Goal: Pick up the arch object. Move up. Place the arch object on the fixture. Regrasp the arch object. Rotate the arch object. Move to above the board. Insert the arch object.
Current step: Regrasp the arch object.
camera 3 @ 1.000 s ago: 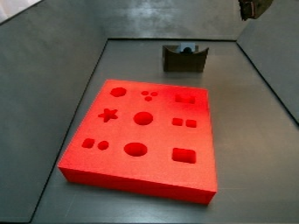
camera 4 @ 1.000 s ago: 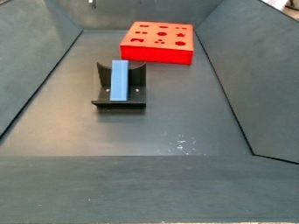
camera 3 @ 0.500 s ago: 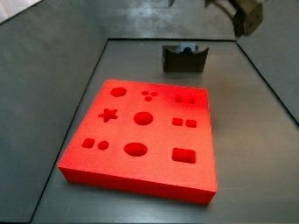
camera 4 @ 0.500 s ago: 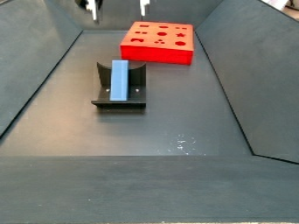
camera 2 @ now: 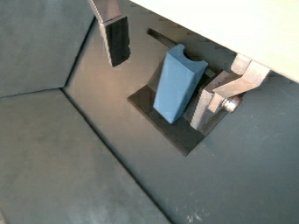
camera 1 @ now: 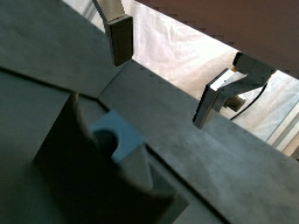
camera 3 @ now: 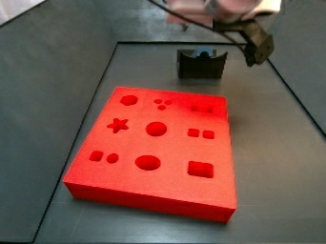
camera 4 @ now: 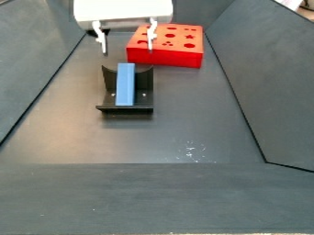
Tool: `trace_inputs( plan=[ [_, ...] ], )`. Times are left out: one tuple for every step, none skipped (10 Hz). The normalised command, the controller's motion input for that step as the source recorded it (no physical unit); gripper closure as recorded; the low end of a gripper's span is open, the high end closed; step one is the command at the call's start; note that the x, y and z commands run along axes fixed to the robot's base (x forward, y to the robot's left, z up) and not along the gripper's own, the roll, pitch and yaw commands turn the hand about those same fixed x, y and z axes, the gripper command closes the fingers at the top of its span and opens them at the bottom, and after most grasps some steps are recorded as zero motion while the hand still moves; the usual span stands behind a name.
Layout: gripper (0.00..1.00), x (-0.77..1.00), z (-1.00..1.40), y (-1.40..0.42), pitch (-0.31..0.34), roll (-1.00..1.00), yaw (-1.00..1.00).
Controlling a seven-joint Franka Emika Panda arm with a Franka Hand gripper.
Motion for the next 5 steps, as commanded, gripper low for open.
trace_inputs(
  plan=[
    [0.00,0.10,-1.00,0.03,-0.032,0.04,-0.01],
    [0.00,0.12,-1.00,0.02,-0.008,0.05,-0.01],
    [0.00,0.11,-0.86,0.01,0.003,0.05,-0.01],
    [0.00,0.09,-0.67,0.01,0.013,0.04,0.01],
    [0.00,0.08,-0.58,0.00,0.014,0.04,0.01]
  ],
)
